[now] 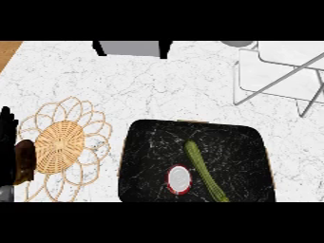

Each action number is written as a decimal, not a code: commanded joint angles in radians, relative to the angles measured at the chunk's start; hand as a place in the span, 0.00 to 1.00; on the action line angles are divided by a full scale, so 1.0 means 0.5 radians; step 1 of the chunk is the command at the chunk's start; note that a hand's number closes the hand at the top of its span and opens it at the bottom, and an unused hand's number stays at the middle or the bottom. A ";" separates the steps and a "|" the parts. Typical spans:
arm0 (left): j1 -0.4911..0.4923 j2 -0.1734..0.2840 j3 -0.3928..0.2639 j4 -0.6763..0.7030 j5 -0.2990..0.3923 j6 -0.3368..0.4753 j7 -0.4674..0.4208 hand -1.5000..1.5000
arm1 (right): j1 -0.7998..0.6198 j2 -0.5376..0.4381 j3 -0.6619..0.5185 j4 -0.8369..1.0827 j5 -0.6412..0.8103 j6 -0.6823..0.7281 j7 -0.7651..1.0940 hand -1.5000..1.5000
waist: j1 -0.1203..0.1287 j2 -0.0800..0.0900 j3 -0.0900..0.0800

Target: Pick the squash from the tray and place it in the tiered shelf

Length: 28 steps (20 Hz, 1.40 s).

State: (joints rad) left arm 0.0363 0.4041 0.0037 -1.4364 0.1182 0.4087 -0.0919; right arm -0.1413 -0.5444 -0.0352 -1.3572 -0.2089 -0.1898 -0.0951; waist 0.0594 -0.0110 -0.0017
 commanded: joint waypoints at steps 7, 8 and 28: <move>-0.025 -0.172 -0.252 0.137 0.255 -0.396 0.409 0.50 | -0.106 -0.487 0.253 -0.034 0.507 0.279 -0.070 1.00 | -0.137 0.069 -0.027; -0.045 -0.221 -0.308 0.165 0.295 -0.451 0.496 0.50 | -0.128 -0.349 0.289 0.036 0.366 0.351 0.026 1.00 | -0.104 0.054 -0.004; -0.139 -0.139 -0.188 0.096 0.349 -0.564 0.725 0.50 | -0.117 -0.499 0.464 -0.668 -0.098 1.291 0.382 0.00 | -0.125 0.013 0.000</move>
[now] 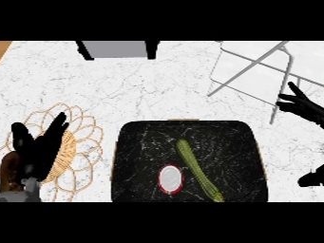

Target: Pick the squash from the tray and place it in the tiered shelf

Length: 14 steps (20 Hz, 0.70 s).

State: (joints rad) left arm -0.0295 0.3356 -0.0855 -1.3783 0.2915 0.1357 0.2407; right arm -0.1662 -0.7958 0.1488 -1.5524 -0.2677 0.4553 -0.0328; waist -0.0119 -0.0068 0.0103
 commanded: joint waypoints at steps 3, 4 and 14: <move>-0.067 -0.082 -0.030 0.128 -0.050 0.015 -0.024 0.50 | -0.185 0.101 0.230 -0.495 0.043 -0.174 0.727 0.00 | 0.021 0.012 -0.027; 0.058 -0.110 -0.082 -0.001 -0.057 0.043 0.023 0.50 | -0.154 0.110 0.219 -0.616 0.056 -0.277 0.865 0.00 | 0.023 0.003 -0.026; 0.014 -0.015 0.052 0.025 0.016 -0.130 0.063 0.50 | -0.409 0.480 0.622 -0.729 0.589 -0.539 1.605 0.00 | 0.041 0.013 -0.022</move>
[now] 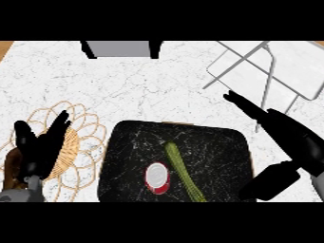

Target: Pick the squash from the tray and place it in the tiered shelf

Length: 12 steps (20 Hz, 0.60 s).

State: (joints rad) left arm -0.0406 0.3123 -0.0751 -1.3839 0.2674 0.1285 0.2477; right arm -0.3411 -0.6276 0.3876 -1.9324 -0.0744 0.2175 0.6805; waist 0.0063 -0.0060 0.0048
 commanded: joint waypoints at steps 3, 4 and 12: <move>-0.071 -0.036 0.037 0.107 -0.007 -0.003 0.079 0.50 | -0.026 0.218 0.267 -0.129 0.233 -0.012 0.440 0.00 | -0.015 0.010 -0.011; -0.074 0.003 0.071 0.113 0.032 -0.080 0.070 0.50 | -0.099 0.216 0.233 0.116 0.260 0.079 0.307 0.00 | -0.002 0.014 -0.011; 0.030 -0.075 0.063 0.038 -0.036 -0.060 0.064 0.50 | -0.050 0.389 0.361 0.036 0.517 0.197 0.544 0.00 | -0.009 0.010 -0.010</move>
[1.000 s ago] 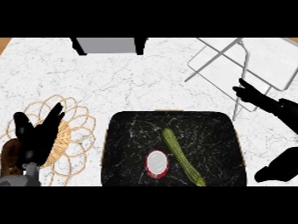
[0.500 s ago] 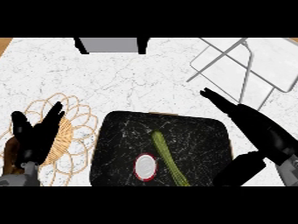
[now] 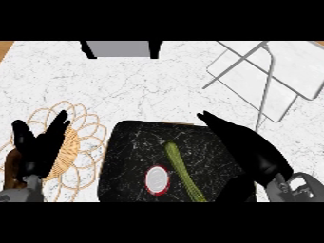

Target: Pick the squash from the tray and place it in the tiered shelf

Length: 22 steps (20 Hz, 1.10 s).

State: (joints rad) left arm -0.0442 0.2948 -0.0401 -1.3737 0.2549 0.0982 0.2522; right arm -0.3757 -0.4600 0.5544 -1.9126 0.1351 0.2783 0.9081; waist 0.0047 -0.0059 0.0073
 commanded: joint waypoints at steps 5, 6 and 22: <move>-0.065 -0.068 0.013 0.077 -0.026 -0.033 0.084 0.50 | 0.109 0.138 0.082 0.072 0.356 0.023 0.028 0.00 | -0.011 0.012 -0.015; -0.071 -0.016 0.094 0.188 -0.013 -0.087 0.003 0.50 | 0.172 0.161 0.120 -0.044 0.420 -0.008 0.106 0.00 | -0.016 0.011 -0.015; -0.087 -0.121 0.107 0.109 -0.131 -0.047 0.103 0.50 | 0.192 0.445 0.107 0.418 0.901 0.008 -0.082 0.00 | -0.007 0.013 -0.015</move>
State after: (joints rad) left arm -0.0500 0.2479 -0.0004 -1.3753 0.1904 0.0693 0.2702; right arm -0.2597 -0.2700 0.6129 -1.7736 0.5293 0.2795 0.8736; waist 0.0032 -0.0059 0.0085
